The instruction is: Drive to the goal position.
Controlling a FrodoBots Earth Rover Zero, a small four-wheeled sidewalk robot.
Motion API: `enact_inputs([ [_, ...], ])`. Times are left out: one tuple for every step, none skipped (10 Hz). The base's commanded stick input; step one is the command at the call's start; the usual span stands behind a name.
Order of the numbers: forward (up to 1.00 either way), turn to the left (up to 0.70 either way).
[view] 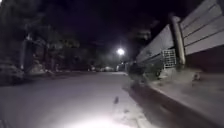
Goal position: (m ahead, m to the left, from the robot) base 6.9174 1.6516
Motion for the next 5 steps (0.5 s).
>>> enact_inputs([
  [0.5,0.0],
  [0.5,0.0],
  [0.5,0.0],
  [0.5,0.0],
  [0.5,0.0],
])
